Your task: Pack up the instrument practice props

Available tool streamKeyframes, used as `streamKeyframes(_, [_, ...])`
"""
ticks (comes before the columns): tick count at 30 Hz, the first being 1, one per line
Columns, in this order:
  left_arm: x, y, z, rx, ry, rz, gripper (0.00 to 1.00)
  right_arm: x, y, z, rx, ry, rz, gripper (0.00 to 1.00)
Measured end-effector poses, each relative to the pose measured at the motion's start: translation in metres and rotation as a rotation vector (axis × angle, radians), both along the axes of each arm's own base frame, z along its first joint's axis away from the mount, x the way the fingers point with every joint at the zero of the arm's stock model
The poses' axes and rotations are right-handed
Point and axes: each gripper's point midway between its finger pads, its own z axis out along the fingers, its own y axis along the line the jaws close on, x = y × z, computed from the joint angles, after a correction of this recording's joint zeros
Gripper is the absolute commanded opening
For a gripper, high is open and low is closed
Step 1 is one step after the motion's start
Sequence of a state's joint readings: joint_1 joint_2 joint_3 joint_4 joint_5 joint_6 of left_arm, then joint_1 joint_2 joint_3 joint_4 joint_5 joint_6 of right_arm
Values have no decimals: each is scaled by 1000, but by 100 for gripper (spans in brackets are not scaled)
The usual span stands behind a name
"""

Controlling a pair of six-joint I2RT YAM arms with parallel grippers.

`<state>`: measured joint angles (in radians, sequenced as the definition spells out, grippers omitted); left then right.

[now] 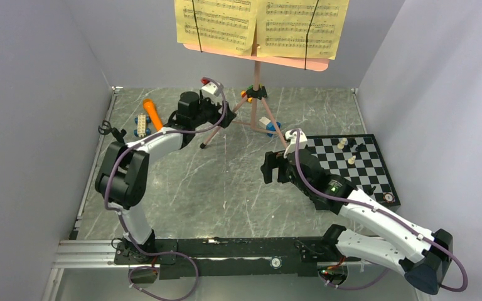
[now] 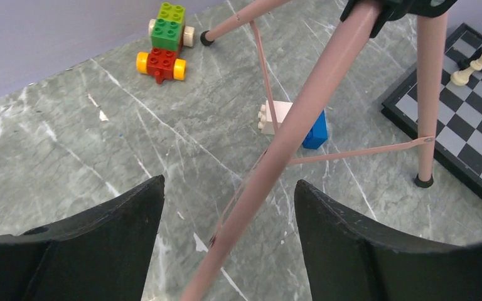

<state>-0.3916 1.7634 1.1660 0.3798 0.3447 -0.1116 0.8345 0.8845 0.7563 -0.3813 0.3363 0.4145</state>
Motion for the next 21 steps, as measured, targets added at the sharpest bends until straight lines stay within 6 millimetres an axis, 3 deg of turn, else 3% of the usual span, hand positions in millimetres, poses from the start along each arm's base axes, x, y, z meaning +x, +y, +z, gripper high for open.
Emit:
streamKeyframes(5, [5, -19, -21, 32, 18, -41, 71, 2, 0, -8, -29, 14, -3, 94])
streamKeyframes(10, [8, -32, -38, 97, 22, -51, 45, 5, -1, -11, -51, 15, -13, 94])
streamKeyframes(16, [13, -26, -43, 180, -17, -10, 21, 8, -3, -7, -53, 3, -27, 94])
streamKeyframes(20, [12, -23, -42, 239, -80, -9, 0, 9, -5, -7, -56, -1, -37, 94])
streamKeyframes(21, [12, -22, -42, 240, -86, -3, 0, 9, -5, -7, -57, -1, -38, 94])
